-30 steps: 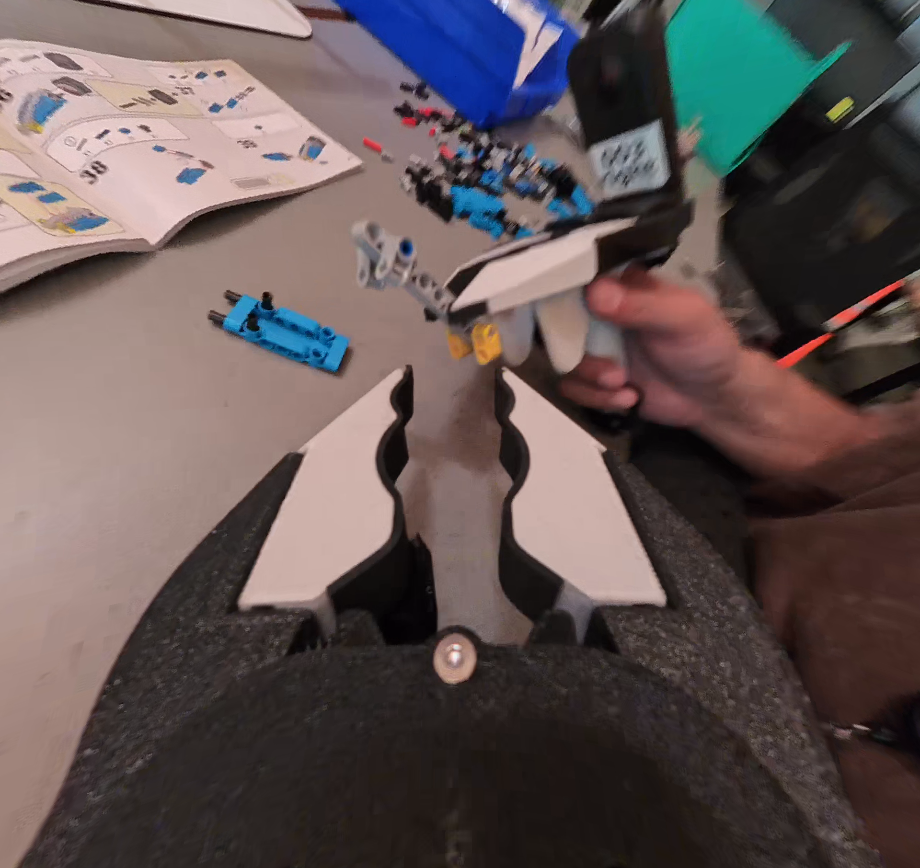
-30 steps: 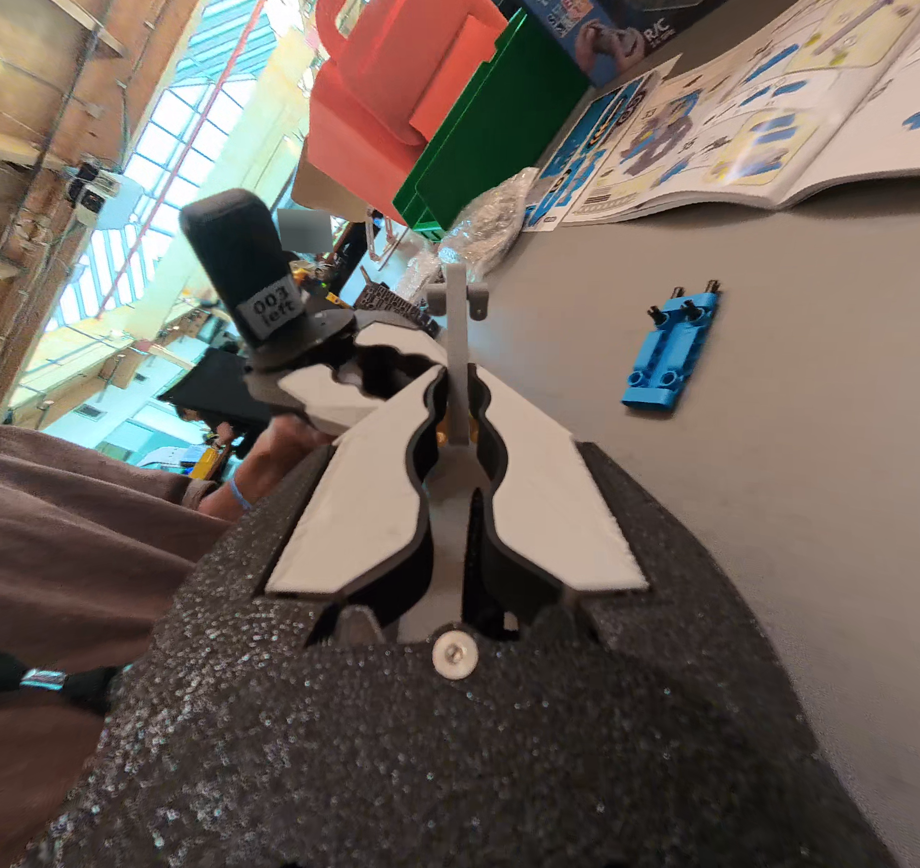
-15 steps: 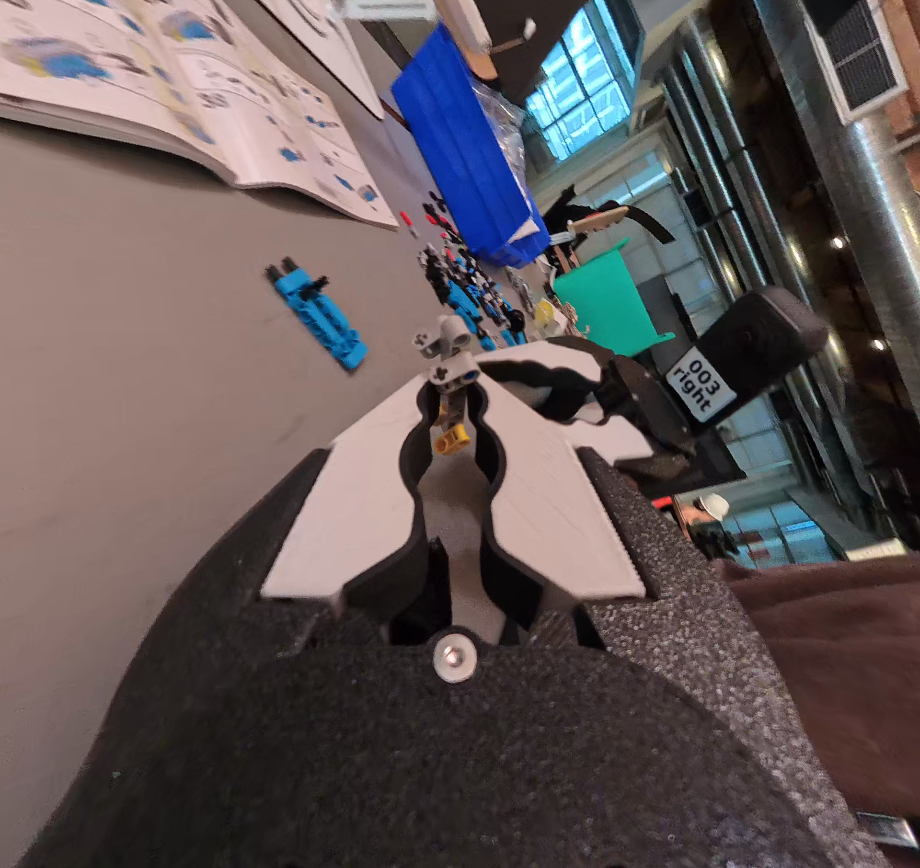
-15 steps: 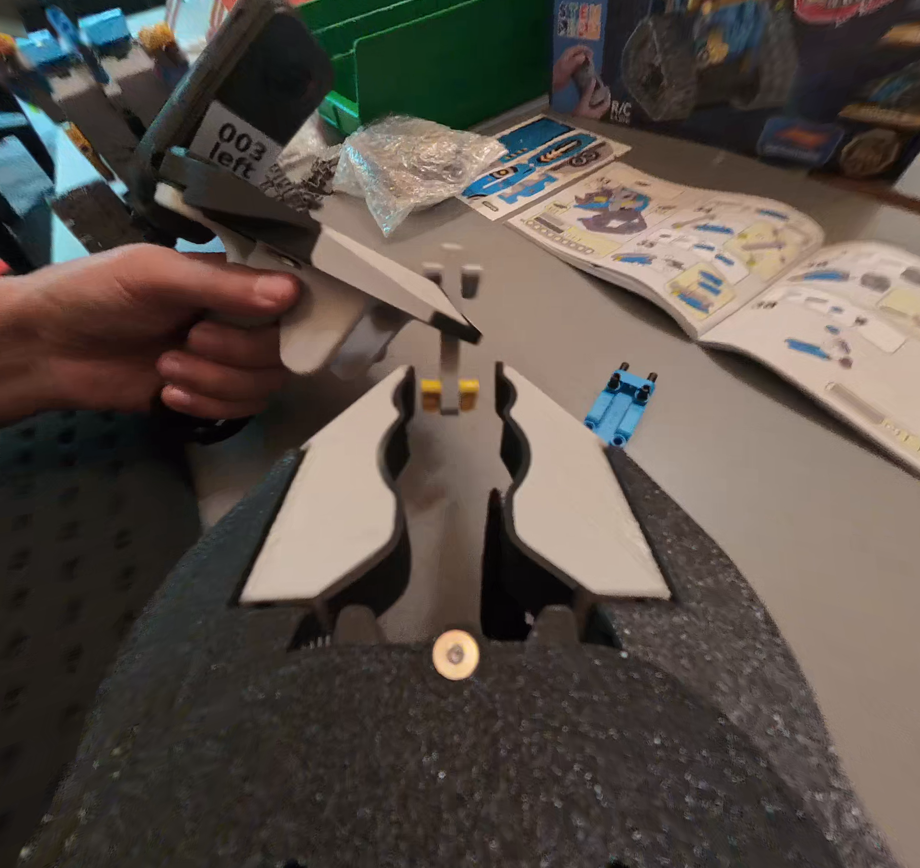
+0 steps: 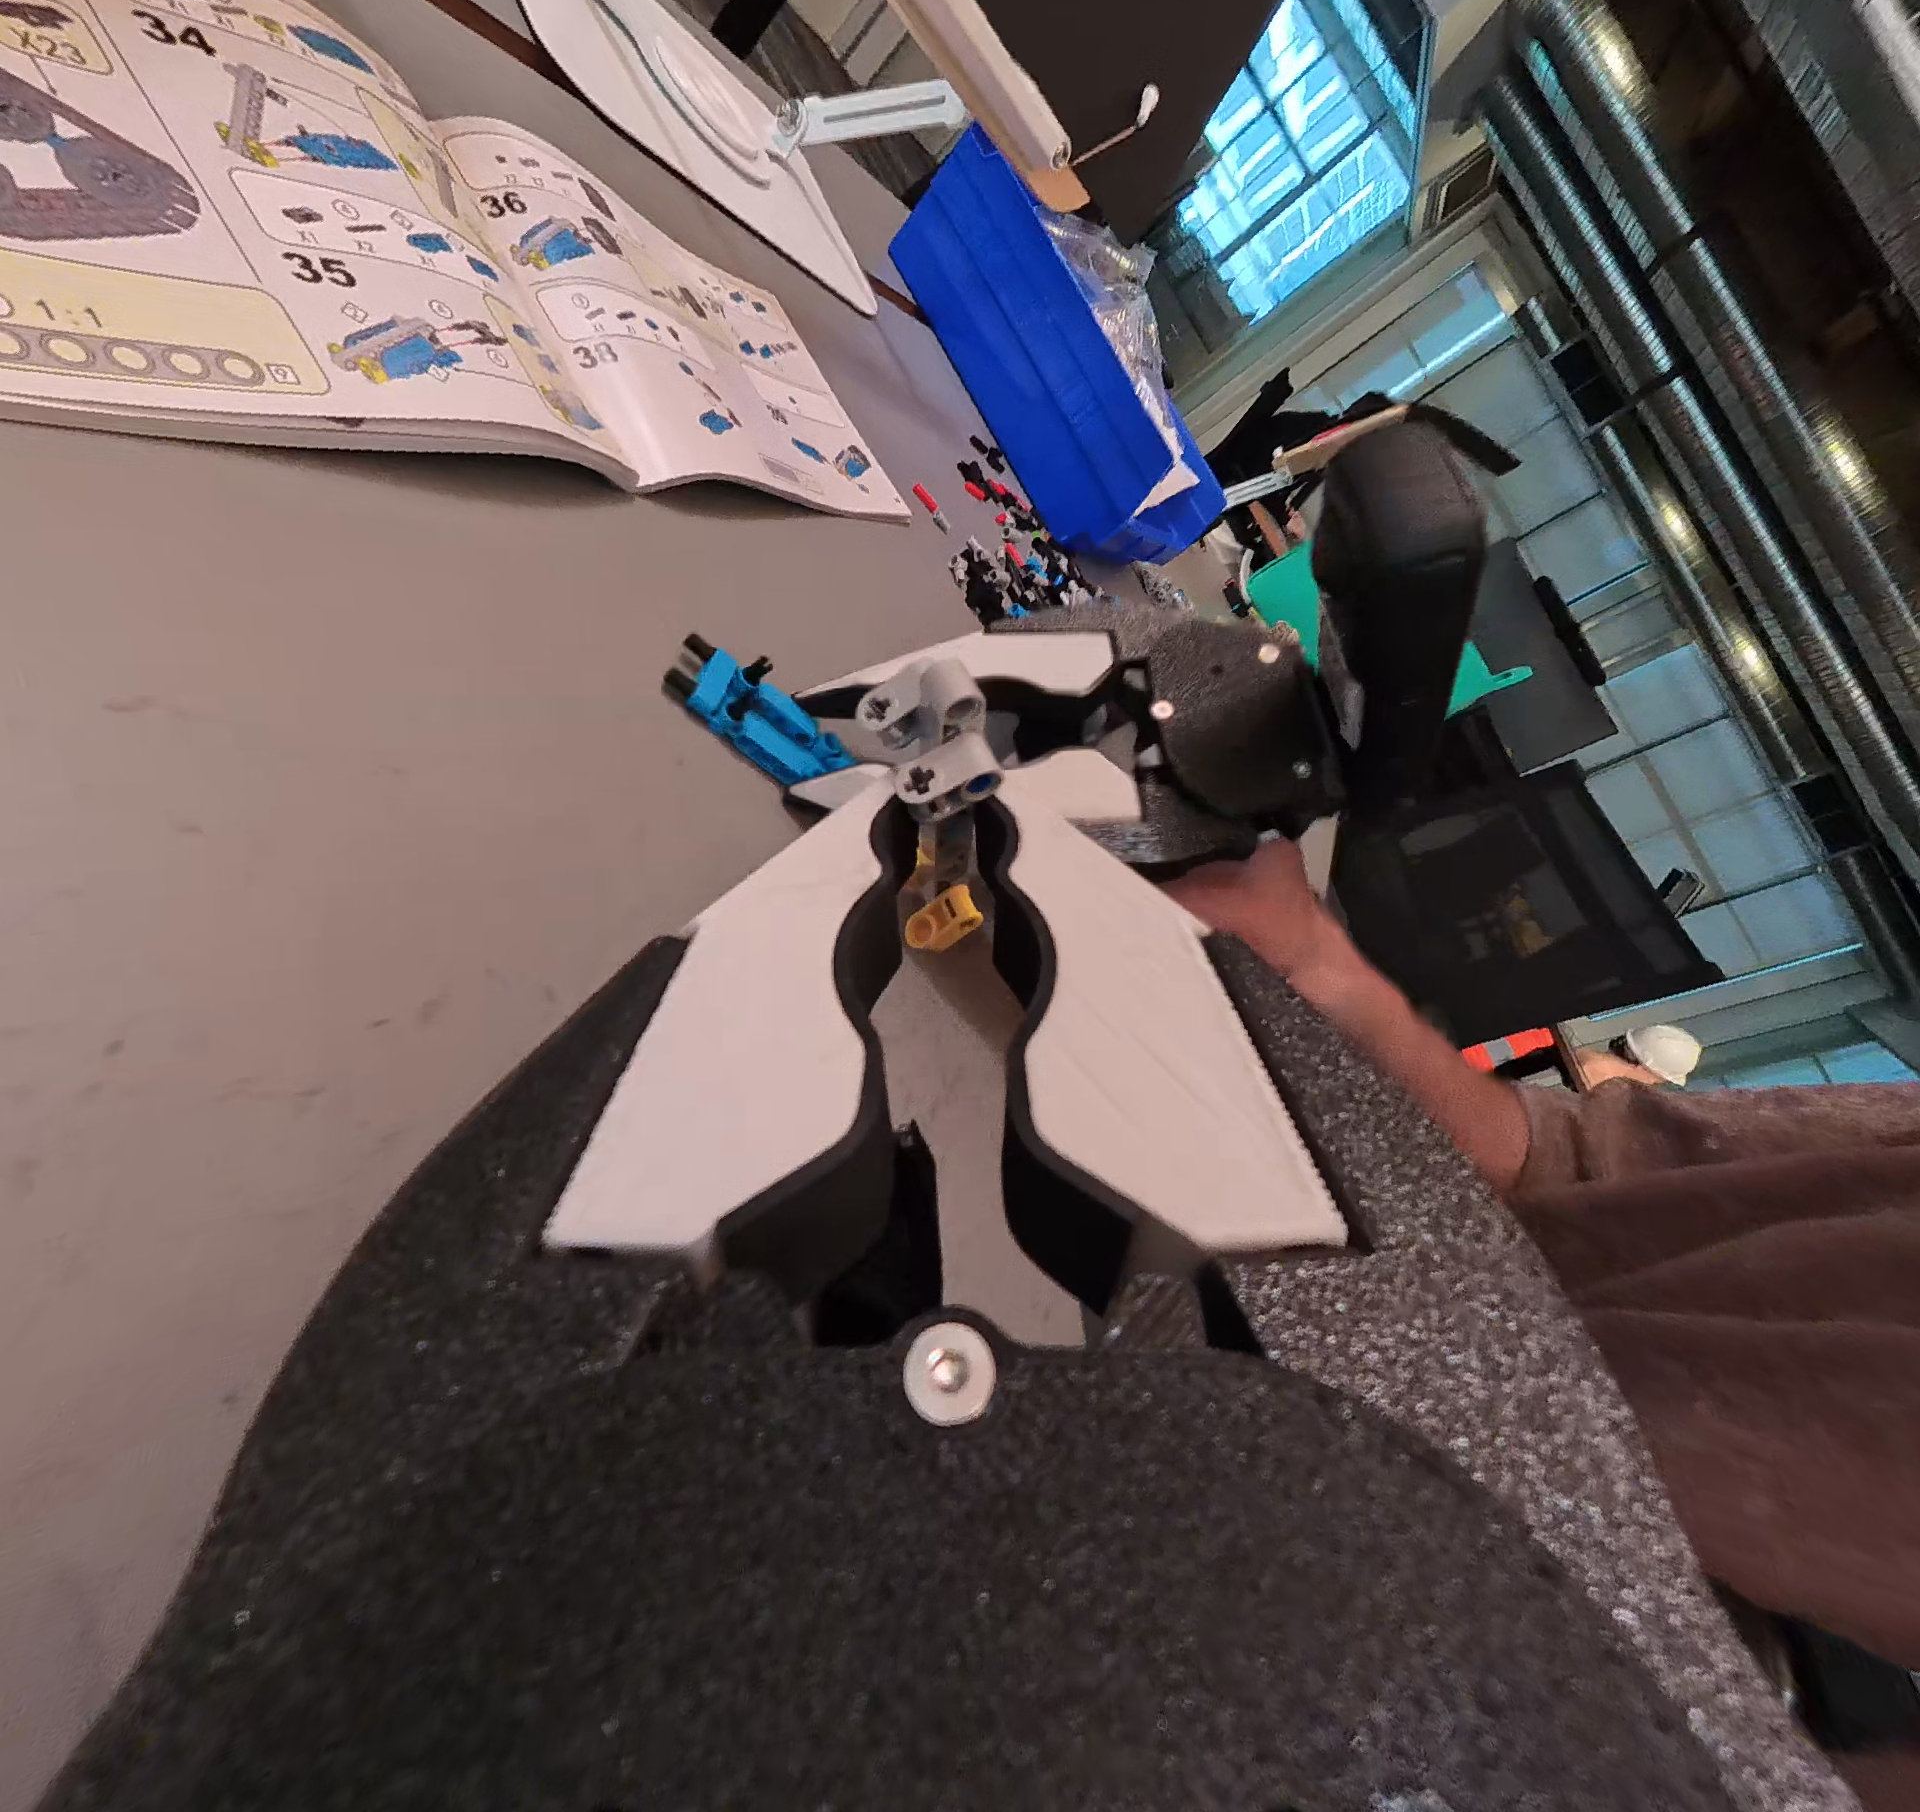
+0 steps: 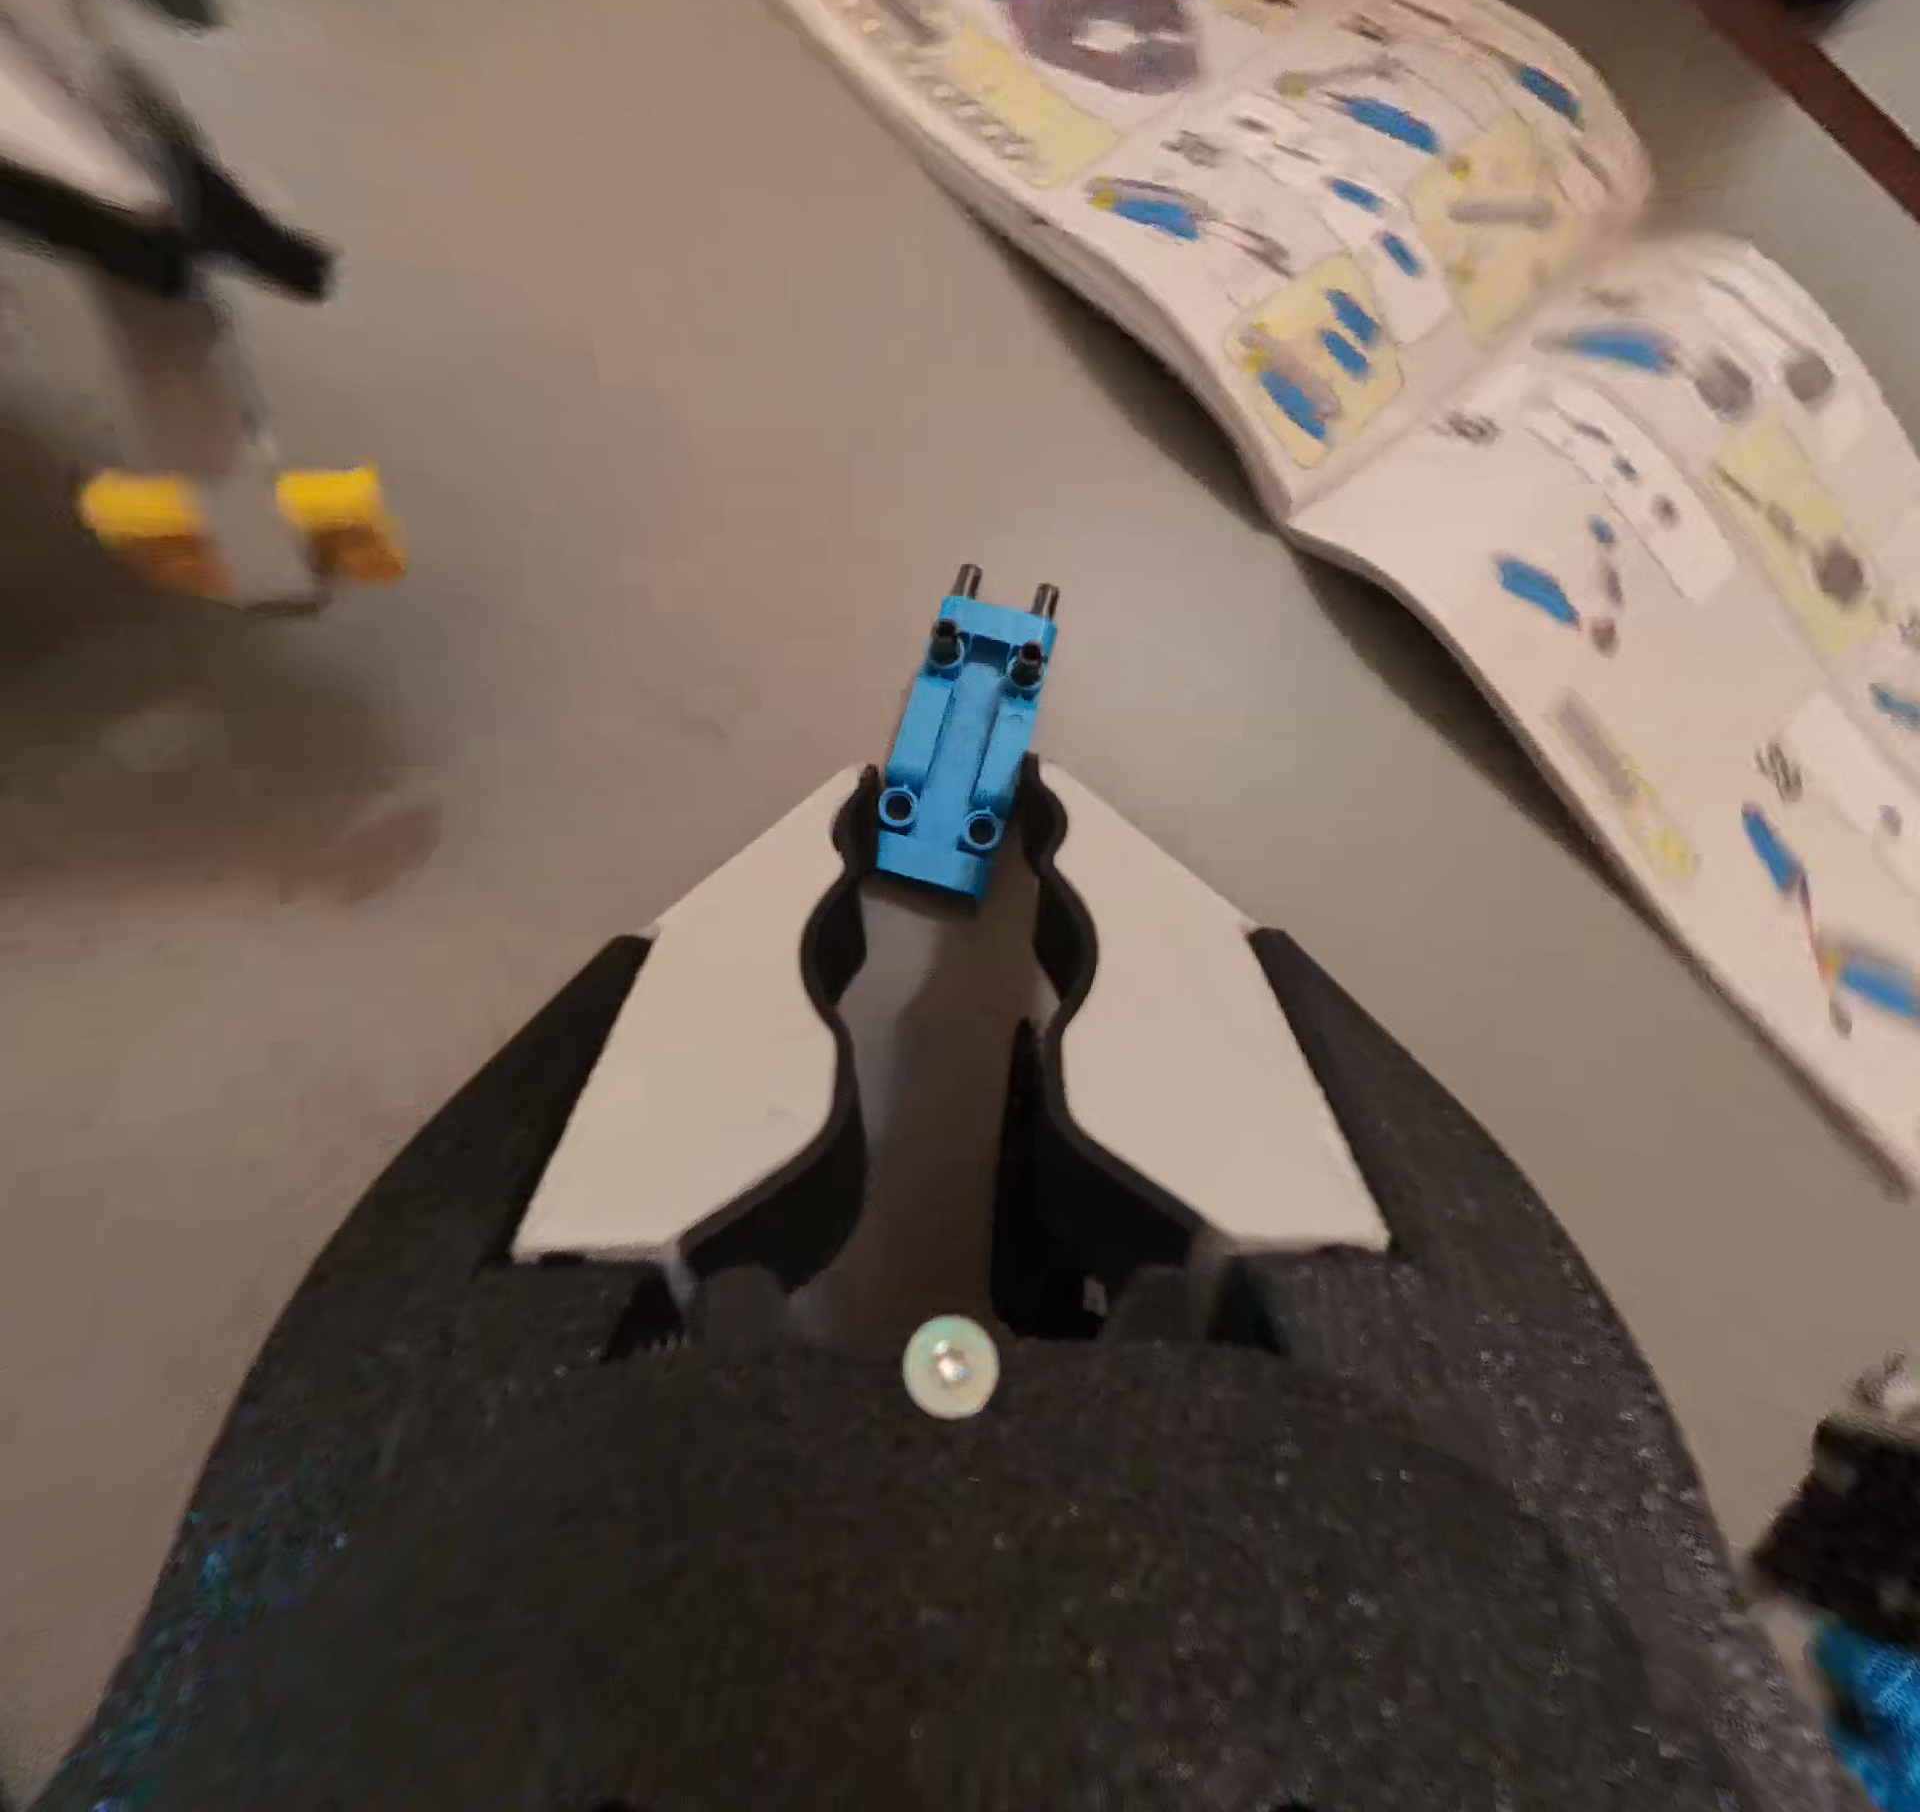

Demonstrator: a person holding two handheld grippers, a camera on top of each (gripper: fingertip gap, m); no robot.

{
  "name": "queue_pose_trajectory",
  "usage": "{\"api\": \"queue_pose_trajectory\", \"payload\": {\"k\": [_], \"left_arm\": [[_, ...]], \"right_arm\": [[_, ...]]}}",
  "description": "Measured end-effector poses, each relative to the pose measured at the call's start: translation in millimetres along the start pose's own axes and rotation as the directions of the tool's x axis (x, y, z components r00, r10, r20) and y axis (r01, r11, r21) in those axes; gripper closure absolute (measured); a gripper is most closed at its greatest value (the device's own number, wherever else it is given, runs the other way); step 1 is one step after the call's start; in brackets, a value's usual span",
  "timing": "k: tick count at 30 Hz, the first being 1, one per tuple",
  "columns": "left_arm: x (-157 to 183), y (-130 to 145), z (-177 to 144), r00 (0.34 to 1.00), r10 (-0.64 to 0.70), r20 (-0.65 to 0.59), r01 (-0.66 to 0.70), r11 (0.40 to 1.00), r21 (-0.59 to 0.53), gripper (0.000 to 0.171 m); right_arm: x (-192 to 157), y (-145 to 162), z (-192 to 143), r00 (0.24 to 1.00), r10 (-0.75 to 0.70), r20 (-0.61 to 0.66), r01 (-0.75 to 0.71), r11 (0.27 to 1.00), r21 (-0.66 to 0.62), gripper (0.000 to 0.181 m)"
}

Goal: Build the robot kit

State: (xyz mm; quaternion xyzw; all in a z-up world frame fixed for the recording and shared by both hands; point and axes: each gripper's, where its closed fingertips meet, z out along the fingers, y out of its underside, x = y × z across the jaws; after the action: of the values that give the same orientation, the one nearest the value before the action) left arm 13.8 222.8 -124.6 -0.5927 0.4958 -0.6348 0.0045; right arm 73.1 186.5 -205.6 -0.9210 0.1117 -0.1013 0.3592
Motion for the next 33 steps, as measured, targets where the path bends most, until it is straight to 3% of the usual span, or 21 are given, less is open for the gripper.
{"api": "queue_pose_trajectory", "payload": {"k": [2,4,5,7,8,10,14,20,23,27,33], "left_arm": [[-4.3,8.7,-0.2,0.998,0.044,0.035,-0.041,0.997,-0.064,0.162],[-8.0,18.9,-2.1,0.992,0.11,0.062,-0.1,0.985,-0.143,0.163],[-7.7,24.4,-3.3,0.989,0.137,0.059,-0.124,0.975,-0.182,0.163],[-1.1,37.8,-4.5,0.987,0.158,0.008,-0.15,0.954,-0.259,0.162],[6.4,46.1,-4.9,0.988,0.147,-0.046,-0.154,0.942,-0.297,0.162],[18.4,60.3,-7.7,0.982,0.135,-0.131,-0.174,0.916,-0.361,0.162],[25.5,72.8,-14.0,0.969,0.156,-0.191,-0.224,0.881,-0.418,0.162],[15.9,86.6,-7.0,0.961,0.21,-0.179,-0.274,0.805,-0.527,0.162],[10.7,81.2,-1.9,0.956,0.253,-0.145,-0.291,0.789,-0.541,0.162],[9.3,69.5,-1.3,0.946,0.307,-0.108,-0.317,0.792,-0.523,0.162],[11.0,68.2,-6.2,0.946,0.308,-0.102,-0.316,0.805,-0.502,0.162]], "right_arm": [[-21.2,5.5,-8.4,0.963,-0.196,0.187,0.198,0.98,0.006,0.155],[-60.9,27.7,-34.0,0.787,-0.367,0.497,0.395,0.917,0.052,0.155],[-72.0,37.5,-45.7,0.696,-0.419,0.583,0.451,0.887,0.099,0.155],[-72.3,46.1,-53.1,0.599,-0.506,0.621,0.521,0.835,0.178,0.155],[-65.7,47.9,-52.7,0.595,-0.512,0.619,0.546,0.823,0.156,0.155],[-58.9,42.1,-55.5,0.619,-0.447,0.646,0.519,0.85,0.091,0.15],[-65.2,18.7,-70.6,0.688,-0.279,0.67,0.291,0.952,0.099,0.143],[-67.9,13.7,-61.0,0.901,-0.127,0.415,0.082,0.989,0.124,0.147],[-73.0,13.3,-56.4,0.937,0.01,0.35,-0.035,0.997,0.065,0.146],[-64.8,21.0,-50.6,0.971,0.083,0.222,-0.086,0.996,0.006,0.156],[-70.1,27.1,-45.0,0.96,0.076,0.271,-0.074,0.997,-0.014,0.166]]}}
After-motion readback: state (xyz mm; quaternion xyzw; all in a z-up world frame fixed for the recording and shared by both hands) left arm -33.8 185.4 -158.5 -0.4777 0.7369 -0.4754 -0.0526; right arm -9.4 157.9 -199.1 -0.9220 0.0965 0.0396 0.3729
